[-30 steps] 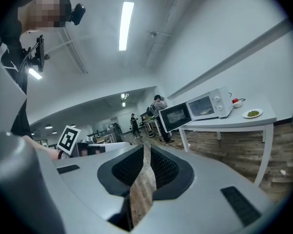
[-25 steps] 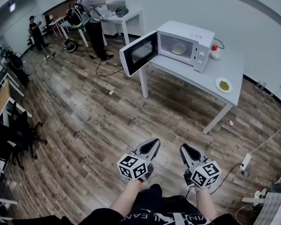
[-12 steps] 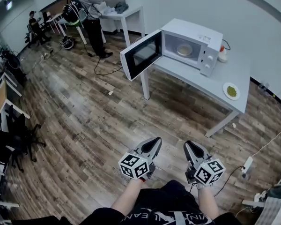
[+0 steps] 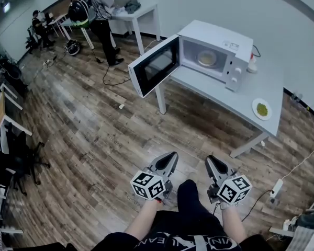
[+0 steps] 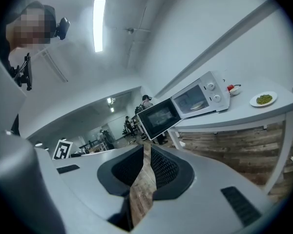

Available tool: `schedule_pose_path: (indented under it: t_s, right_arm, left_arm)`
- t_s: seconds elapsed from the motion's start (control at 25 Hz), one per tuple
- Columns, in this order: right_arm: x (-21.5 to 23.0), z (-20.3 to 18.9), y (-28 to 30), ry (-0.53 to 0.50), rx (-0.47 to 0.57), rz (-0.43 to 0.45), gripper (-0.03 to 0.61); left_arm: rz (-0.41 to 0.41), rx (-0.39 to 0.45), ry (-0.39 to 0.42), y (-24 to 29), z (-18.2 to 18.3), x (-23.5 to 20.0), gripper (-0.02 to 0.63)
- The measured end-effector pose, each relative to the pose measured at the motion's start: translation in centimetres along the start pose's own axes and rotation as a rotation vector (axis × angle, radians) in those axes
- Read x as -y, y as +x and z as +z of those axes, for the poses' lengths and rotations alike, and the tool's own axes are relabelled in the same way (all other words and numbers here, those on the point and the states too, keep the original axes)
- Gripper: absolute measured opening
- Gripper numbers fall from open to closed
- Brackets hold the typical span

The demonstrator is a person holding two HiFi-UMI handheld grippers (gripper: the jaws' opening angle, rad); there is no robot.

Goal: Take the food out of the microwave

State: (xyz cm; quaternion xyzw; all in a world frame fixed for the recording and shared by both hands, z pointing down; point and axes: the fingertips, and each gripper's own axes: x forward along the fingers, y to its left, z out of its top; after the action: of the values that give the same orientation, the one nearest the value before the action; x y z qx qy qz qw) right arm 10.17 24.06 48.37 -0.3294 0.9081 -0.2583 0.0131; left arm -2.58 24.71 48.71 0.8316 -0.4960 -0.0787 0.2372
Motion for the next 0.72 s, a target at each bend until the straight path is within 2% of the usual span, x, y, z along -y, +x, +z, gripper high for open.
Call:
schedule_pose_path:
  t_s: [0.24,0.72]
  right_arm:
    - [2.5,3.5,4.3,-0.061,-0.012,0.033,0.061]
    - [8.7,7.9,10.7,-0.053,-0.026,0.046,0.061]
  left_arm:
    - [0.002,0.014,0.007,5.0,2.8,-1.9,0.009]
    - [-0.012,-0.009,0.018,14.0,5.7,-4.6,0.009]
